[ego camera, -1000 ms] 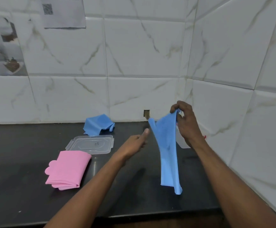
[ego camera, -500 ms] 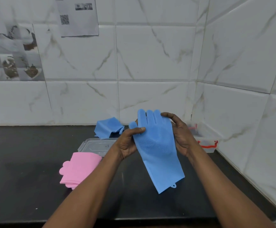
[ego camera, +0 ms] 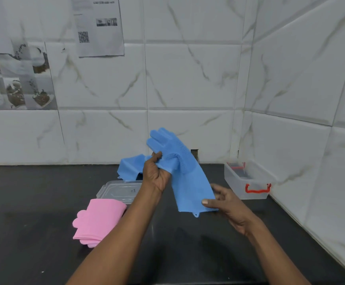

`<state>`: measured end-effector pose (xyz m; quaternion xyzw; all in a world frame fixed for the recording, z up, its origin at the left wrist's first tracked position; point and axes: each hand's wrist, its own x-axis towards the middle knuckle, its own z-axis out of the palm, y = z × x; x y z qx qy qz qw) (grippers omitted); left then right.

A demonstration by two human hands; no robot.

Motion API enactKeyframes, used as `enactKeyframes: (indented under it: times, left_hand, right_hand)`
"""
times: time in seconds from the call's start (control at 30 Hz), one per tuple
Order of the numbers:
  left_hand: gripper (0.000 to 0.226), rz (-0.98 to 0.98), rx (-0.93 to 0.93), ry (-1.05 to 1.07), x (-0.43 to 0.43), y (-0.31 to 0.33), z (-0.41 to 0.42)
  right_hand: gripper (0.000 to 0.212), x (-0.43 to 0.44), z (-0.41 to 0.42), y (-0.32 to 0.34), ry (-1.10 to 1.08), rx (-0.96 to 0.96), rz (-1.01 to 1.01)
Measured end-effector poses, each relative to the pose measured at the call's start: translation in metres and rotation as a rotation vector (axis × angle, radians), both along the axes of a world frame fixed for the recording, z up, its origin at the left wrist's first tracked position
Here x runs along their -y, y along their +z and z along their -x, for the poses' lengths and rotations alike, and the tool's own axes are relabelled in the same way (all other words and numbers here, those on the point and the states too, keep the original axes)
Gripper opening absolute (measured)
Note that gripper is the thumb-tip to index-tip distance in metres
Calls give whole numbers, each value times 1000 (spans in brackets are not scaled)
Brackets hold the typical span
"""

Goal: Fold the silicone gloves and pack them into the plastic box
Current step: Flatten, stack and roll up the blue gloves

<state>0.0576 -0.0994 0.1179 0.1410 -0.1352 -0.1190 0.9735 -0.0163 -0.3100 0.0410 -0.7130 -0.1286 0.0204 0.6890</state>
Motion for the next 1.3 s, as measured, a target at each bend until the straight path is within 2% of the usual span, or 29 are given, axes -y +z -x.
enactKeyframes:
  times: [0.07,0.13,0.2,0.27,0.33,0.47,0.57,0.63,0.77,0.87,0.93,1.03,1.13,1.23,1.3]
  left_hand:
    - [32,35,23,9,-5,-3,2]
    - [54,92,65,34,-14,-9,1]
    - [75,139,34,85,-21,-19,1]
    - [75,138,-65,129,-24,-35,3]
    - [69,97,-119,149,-25,-52,6]
    - [69,99,-142,209,-32,-59,11]
    - [64,96,-117,254,-32,-48,13]
    - [64,64,-112,278,-30,-41,14]
    - [60,12,-72,327,-34,-35,19]
    - [43,-85,-77,238,-54,-49,22]
    - [38,-218,-133,159,-63,-66,27]
    - [26,-522,-346,150,-67,-95,33]
    - [19,-821,-421,173,-79,-105,37]
    - [10,-1308,-402,372,-93,-105,31]
    - [7,-1682,-269,500,-96,-104,31]
  right_hand:
    - [28,-6,-2,1,-168,21,-25]
    - [14,-8,-8,2,-282,19,-164]
    - [11,-5,-13,6,-335,-12,-315]
    - [14,0,-16,9,-380,-61,-358]
    - [28,5,-19,9,-391,-119,-379]
    - [50,11,-15,5,-258,-281,-579]
    - [49,3,-11,-1,-190,-371,-494]
    - [42,-4,-13,-9,-235,-397,-473]
    - [26,-1,-21,-2,-416,-243,-389]
    - [12,12,-22,5,-584,-104,-214]
    - [7,20,-21,2,-641,-107,-64]
    - [12,22,-16,-16,-615,-257,94]
    - [18,23,-13,-35,-662,-309,280]
    - [16,28,-12,-39,-746,-276,393]
    - [13,27,-11,-40,-764,-252,453]
